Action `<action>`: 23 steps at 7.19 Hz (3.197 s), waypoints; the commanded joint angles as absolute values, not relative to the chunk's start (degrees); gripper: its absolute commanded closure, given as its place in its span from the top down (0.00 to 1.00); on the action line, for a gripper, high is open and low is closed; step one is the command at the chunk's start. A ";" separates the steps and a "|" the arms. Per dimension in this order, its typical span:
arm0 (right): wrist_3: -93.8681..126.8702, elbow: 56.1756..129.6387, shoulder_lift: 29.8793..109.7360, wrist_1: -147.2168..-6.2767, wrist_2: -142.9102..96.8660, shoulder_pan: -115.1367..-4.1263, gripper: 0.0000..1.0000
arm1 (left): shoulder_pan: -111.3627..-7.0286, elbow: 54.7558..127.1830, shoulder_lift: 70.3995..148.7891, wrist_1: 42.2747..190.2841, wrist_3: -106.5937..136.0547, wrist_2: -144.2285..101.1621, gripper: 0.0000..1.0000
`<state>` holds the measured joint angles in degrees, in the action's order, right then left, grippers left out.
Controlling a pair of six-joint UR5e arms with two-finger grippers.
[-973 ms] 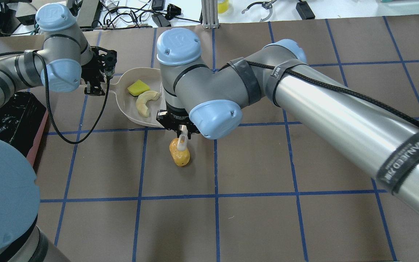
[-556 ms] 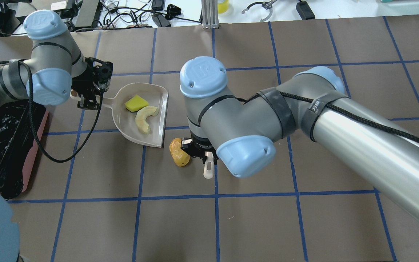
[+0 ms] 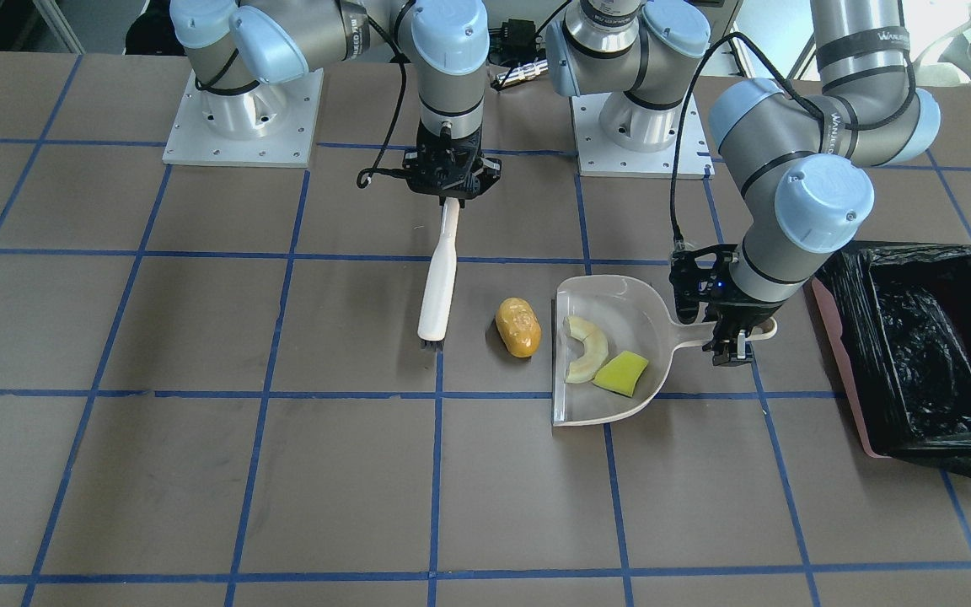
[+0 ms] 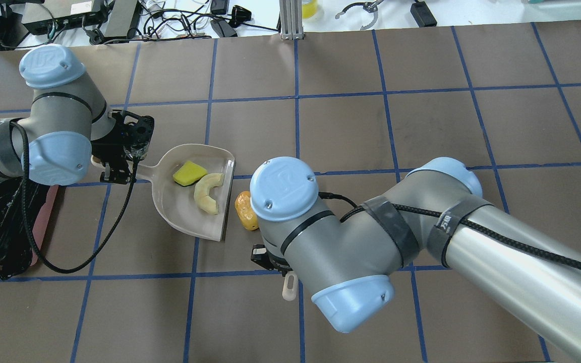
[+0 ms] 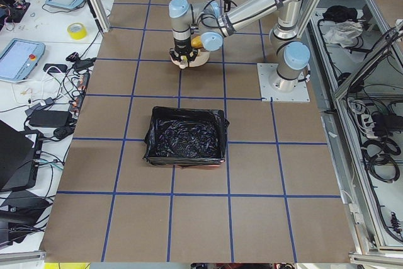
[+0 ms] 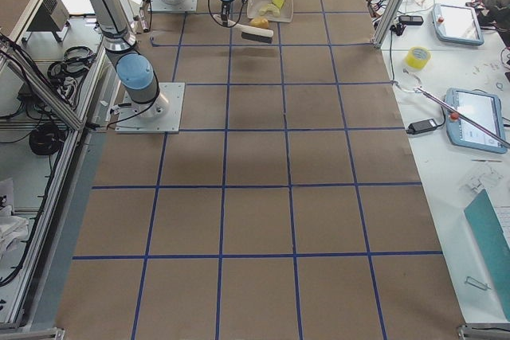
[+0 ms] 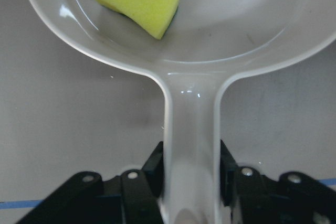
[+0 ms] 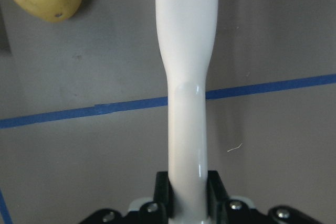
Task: Sweep and dump trash into bin
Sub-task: 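Sweep the yellow potato into the dustpan with the right gripper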
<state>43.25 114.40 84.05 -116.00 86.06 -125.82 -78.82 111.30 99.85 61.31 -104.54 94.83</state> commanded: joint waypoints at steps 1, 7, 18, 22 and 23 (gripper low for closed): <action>45.88 114.61 80.61 -120.21 86.05 -128.67 0.00 | -77.78 114.68 97.92 61.35 -104.86 94.75 0.00; 52.36 107.17 72.26 -130.60 81.74 -132.43 0.00 | -78.40 117.51 97.03 60.82 -104.06 94.31 0.00; 48.79 101.95 69.43 -122.88 89.73 -134.47 0.00 | -78.22 117.16 98.61 58.98 -103.71 92.81 0.00; 47.73 101.87 69.87 -122.61 89.91 -134.39 0.00 | -78.13 117.16 98.70 58.71 -103.71 92.73 0.00; 47.55 101.95 69.87 -122.61 90.00 -133.95 0.00 | -78.13 117.16 98.70 58.71 -103.80 92.03 0.00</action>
